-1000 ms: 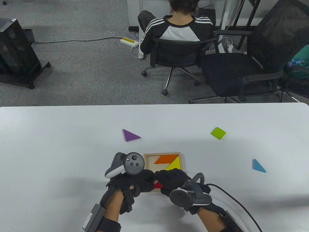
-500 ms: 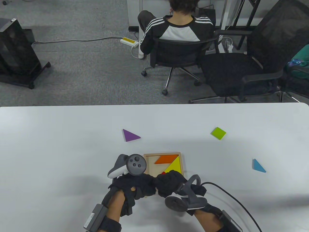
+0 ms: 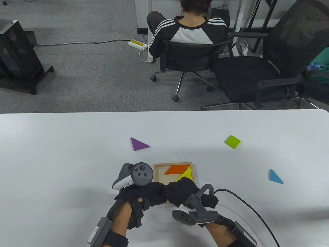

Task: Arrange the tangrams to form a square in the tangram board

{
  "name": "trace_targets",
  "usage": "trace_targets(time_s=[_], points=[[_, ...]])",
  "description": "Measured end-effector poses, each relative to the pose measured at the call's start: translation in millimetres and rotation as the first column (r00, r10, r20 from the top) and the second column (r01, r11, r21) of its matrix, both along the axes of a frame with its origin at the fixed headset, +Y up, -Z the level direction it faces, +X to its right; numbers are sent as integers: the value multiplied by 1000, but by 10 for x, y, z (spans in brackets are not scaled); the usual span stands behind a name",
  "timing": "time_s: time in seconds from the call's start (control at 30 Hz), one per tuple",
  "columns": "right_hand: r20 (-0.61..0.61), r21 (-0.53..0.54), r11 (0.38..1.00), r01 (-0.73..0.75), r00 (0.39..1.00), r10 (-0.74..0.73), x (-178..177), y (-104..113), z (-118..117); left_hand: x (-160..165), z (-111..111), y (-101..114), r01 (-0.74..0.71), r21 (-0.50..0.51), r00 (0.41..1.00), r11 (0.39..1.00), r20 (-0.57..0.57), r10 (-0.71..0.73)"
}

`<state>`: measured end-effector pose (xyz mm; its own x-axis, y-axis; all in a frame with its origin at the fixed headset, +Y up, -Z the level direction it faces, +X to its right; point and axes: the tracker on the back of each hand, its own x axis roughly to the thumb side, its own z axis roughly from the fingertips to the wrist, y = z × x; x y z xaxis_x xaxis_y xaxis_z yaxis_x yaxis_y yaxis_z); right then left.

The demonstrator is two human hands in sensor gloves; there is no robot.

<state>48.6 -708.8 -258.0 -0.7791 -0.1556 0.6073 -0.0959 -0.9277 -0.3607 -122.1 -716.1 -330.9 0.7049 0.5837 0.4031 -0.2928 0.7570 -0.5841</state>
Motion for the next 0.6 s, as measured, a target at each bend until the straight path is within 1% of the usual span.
trace_targets(time_s=[0.1, 0.3, 0.37, 0.43, 0.5, 0.57, 0.6], points=[[18, 2, 1000, 6, 1000, -6, 0, 34, -41, -20, 3, 61, -15, 39, 1000, 999, -11, 15], [72, -43, 999, 29, 997, -26, -15, 102, -177, -83, -8, 145, -51, 110, 997, 993, -47, 57], [95, -67, 997, 41, 995, -34, -1, 109, -243, -110, -16, 170, -59, 151, 996, 987, -63, 69], [121, -111, 993, 44, 992, -31, 13, 107, -323, -154, -15, 210, -70, 212, 990, 975, -102, 94], [155, -147, 987, 56, 987, -33, 23, 99, -424, -214, -12, 264, -53, 311, 984, 949, -147, 103], [182, -186, 981, 56, 983, -22, 19, 97, -517, -271, -8, 311, -55, 357, 974, 933, -185, 128], [192, -197, 979, 54, 981, -15, 17, 94, -552, -288, -5, 323, -58, 365, 970, 929, -199, 138]])
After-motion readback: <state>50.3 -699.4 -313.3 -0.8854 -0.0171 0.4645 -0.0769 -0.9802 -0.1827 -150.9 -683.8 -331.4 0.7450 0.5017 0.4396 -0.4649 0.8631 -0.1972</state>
